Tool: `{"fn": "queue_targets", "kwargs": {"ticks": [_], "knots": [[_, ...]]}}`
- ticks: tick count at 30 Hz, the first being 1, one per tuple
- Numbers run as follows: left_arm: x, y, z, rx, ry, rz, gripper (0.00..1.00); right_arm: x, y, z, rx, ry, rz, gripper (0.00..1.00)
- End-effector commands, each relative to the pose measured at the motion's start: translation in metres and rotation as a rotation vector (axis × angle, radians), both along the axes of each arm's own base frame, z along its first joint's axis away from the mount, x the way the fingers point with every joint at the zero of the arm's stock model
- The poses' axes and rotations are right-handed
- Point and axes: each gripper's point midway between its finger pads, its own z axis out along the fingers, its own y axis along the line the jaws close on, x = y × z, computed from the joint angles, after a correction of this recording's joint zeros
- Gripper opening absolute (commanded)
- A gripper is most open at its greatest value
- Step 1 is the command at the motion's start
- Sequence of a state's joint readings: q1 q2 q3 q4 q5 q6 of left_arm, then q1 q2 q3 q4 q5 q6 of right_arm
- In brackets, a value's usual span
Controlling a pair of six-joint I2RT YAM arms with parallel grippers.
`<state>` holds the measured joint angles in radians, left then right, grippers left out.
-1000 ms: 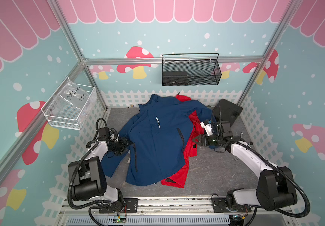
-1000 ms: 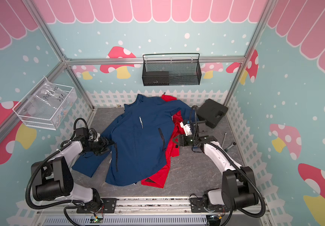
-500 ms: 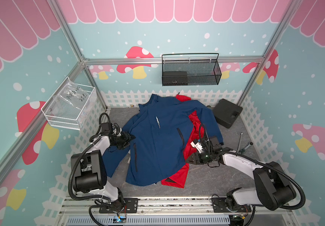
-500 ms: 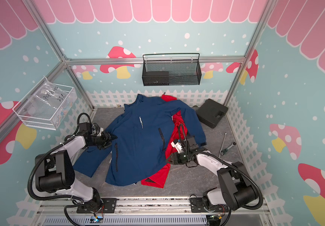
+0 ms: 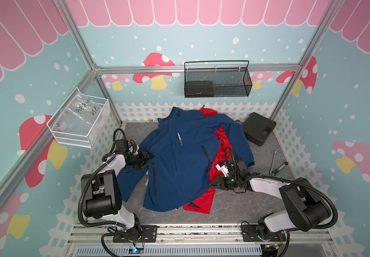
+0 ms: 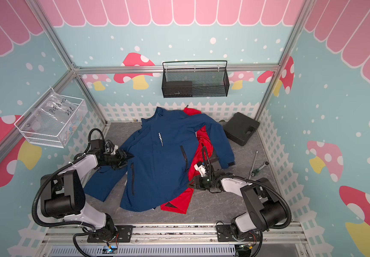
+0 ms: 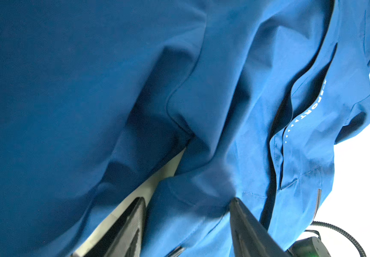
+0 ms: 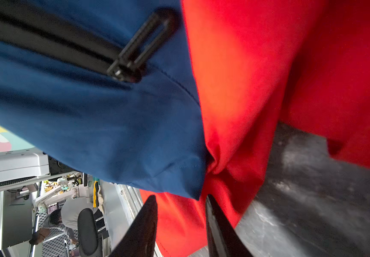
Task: Unzip the jacket
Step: Flatten out the jacket.
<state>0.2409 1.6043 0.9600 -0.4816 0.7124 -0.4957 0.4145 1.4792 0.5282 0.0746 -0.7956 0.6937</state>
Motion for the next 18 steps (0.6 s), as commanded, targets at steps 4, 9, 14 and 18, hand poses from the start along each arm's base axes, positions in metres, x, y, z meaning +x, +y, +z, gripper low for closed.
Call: {"fn": "queue_targets", "kwargs": {"ticks": [4,9,14,18], "knots": [[0.005,-0.002,0.001,-0.022,-0.007,-0.004,0.62,0.005,0.004,-0.009,0.007,0.012,-0.028,0.35],[0.005,-0.002,0.001,-0.022,-0.007,-0.004,0.62,0.005,0.006,-0.016,0.007,0.022,-0.039,0.32],[0.005,-0.003,0.000,-0.024,-0.006,-0.006,0.62,0.005,0.006,-0.013,0.017,-0.001,-0.048,0.17],[0.004,-0.002,-0.001,-0.020,0.000,0.000,0.62,0.003,-0.001,-0.003,0.007,-0.048,-0.080,0.06]]}}
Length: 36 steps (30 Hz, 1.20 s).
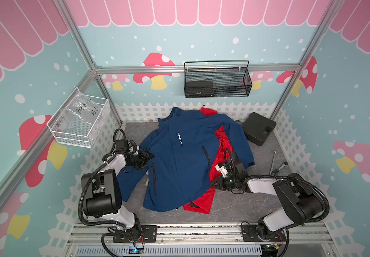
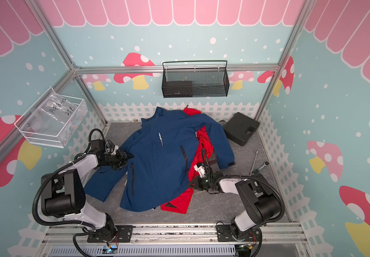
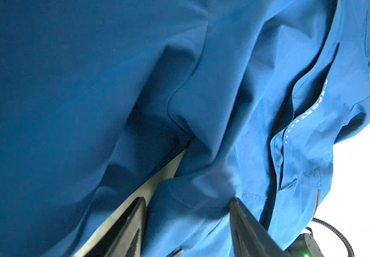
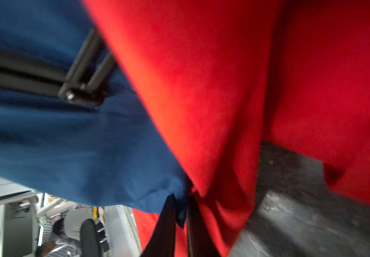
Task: Unzip the jacket
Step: Flatten out the jacket.
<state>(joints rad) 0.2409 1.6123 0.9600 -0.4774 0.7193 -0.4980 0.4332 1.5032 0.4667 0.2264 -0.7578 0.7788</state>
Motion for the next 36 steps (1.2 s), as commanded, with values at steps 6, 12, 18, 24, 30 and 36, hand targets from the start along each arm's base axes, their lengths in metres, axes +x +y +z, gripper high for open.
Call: {"fn": "queue_targets", "kwargs": {"ticks": [6,12,18,24,30,36], "knots": [[0.005,0.000,0.002,-0.002,-0.008,0.008,0.62,-0.002,-0.013,0.025,-0.059,-0.100,-0.035,0.00],[0.022,-0.020,-0.001,-0.016,-0.033,0.038,0.59,-0.001,-0.034,0.042,-0.219,-0.154,-0.040,0.00],[0.045,-0.046,0.007,-0.034,-0.065,0.012,0.42,-0.014,-0.063,0.036,-0.363,-0.103,-0.098,0.00],[0.035,-0.045,0.010,0.008,-0.062,0.014,0.06,-0.037,-0.092,0.021,-0.425,-0.017,-0.239,0.00],[0.006,-0.038,0.003,0.070,-0.028,0.030,0.00,-0.054,-0.107,0.012,-0.441,0.051,-0.332,0.00],[-0.015,-0.040,-0.004,0.072,0.007,0.011,0.00,-0.072,-0.115,0.009,-0.463,0.116,-0.342,0.00]]}}
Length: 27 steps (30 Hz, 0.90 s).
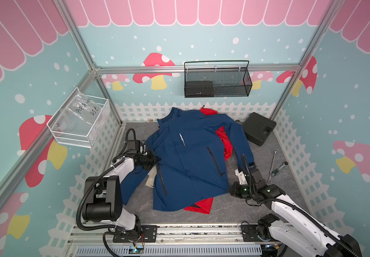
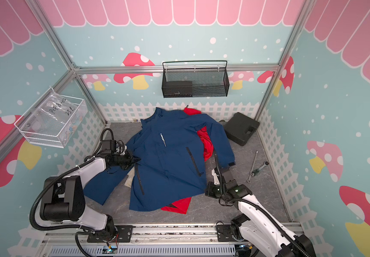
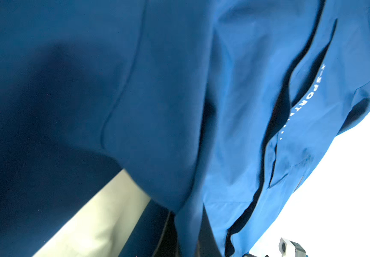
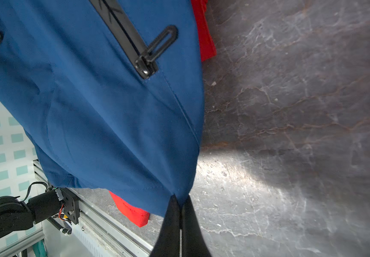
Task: Unzip the jacket
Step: Flatten out the jacket.
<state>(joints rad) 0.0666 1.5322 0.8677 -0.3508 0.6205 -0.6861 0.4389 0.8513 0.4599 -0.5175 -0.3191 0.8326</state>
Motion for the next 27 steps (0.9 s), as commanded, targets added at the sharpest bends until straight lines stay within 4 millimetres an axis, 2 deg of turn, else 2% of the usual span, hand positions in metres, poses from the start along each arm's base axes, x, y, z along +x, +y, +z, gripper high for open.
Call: {"fn": "queue_targets", "kwargs": {"ticks": [1,7,14,16,18,19,20,23,27], "knots": [[-0.011,0.009,-0.005,0.065,0.009,0.005,0.00,-0.033,-0.026,-0.026,-0.091,0.156,-0.080,0.00],[-0.024,0.011,-0.011,0.087,0.028,0.003,0.00,-0.053,-0.030,-0.038,-0.072,0.209,-0.091,0.00],[-0.029,0.008,-0.026,0.075,0.065,-0.009,0.01,-0.049,-0.030,-0.044,-0.095,0.202,-0.067,0.00],[-0.031,0.009,-0.026,0.082,0.063,-0.007,0.07,-0.043,-0.030,-0.040,-0.101,0.178,-0.073,0.00],[-0.028,0.006,-0.019,0.071,0.037,-0.024,0.21,-0.032,-0.024,-0.028,-0.078,0.124,-0.052,0.26],[-0.025,0.004,-0.011,0.060,0.013,-0.043,0.32,-0.024,-0.019,-0.018,-0.061,0.090,-0.042,0.42],[-0.022,0.003,-0.002,0.066,-0.007,-0.059,0.42,-0.015,-0.014,-0.005,-0.049,0.051,-0.026,0.52],[-0.010,0.012,0.032,0.143,-0.086,-0.074,0.58,0.017,0.001,0.036,-0.033,-0.107,0.047,0.63],[0.013,0.020,0.085,0.208,-0.222,-0.088,0.69,0.063,0.032,0.094,0.001,-0.329,0.207,0.69]]}}
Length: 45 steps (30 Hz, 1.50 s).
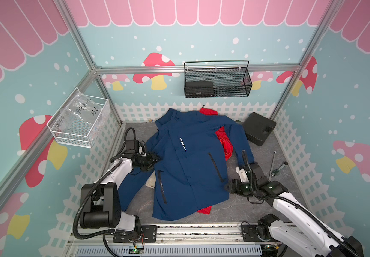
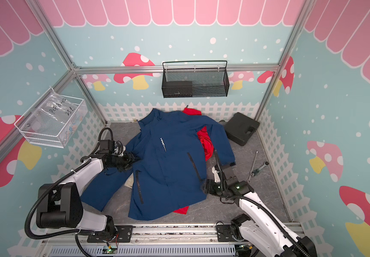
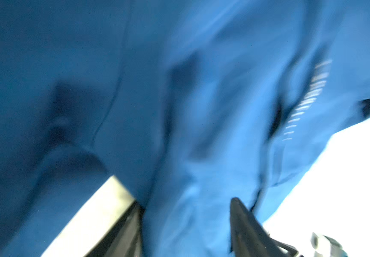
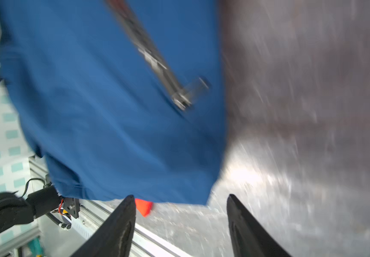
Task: Unzip the jacket
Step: Flatten out the jacket.
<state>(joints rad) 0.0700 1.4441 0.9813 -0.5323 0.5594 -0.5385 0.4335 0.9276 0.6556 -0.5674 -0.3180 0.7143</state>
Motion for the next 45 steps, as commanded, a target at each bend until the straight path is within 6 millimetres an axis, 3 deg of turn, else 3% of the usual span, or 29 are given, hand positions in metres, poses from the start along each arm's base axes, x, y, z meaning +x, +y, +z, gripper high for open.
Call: {"fn": "queue_targets", "kwargs": {"ticks": [1,4,8,13,19,24,25,26,34,40,42,45], "knots": [[0.021,0.011,0.051,0.091,-0.154,-0.032,0.70,0.045,0.031,0.054,0.028,-0.252,0.173,0.70],[0.047,0.015,0.066,0.121,-0.206,-0.037,0.72,0.080,0.060,0.080,0.052,-0.366,0.297,0.70],[0.090,0.021,0.063,0.164,-0.238,-0.061,0.73,0.130,0.097,0.102,0.086,-0.464,0.421,0.71],[0.143,0.025,0.044,0.202,-0.303,-0.106,0.73,0.186,0.132,0.117,0.131,-0.555,0.476,0.71],[0.196,0.028,0.017,0.180,-0.320,-0.088,0.72,0.236,0.153,0.124,0.151,-0.693,0.456,0.73],[0.225,0.024,0.008,0.116,-0.359,-0.061,0.72,0.255,0.160,0.120,0.164,-0.726,0.432,0.71],[0.229,0.023,0.006,0.097,-0.367,-0.054,0.72,0.260,0.164,0.102,0.170,-0.695,0.437,0.71],[0.233,0.024,0.004,0.086,-0.371,-0.039,0.71,0.262,0.167,0.101,0.184,-0.691,0.442,0.71],[0.260,0.022,-0.015,0.011,-0.366,-0.010,0.57,0.264,0.185,0.097,0.237,-0.722,0.466,0.72],[0.274,0.019,-0.024,-0.013,-0.347,-0.018,0.54,0.264,0.190,0.097,0.229,-0.732,0.470,0.72],[0.276,0.017,-0.029,-0.031,-0.331,-0.029,0.44,0.265,0.191,0.098,0.227,-0.738,0.468,0.72],[0.278,0.013,-0.025,-0.060,-0.333,-0.047,0.21,0.268,0.192,0.100,0.222,-0.751,0.471,0.71]]}}
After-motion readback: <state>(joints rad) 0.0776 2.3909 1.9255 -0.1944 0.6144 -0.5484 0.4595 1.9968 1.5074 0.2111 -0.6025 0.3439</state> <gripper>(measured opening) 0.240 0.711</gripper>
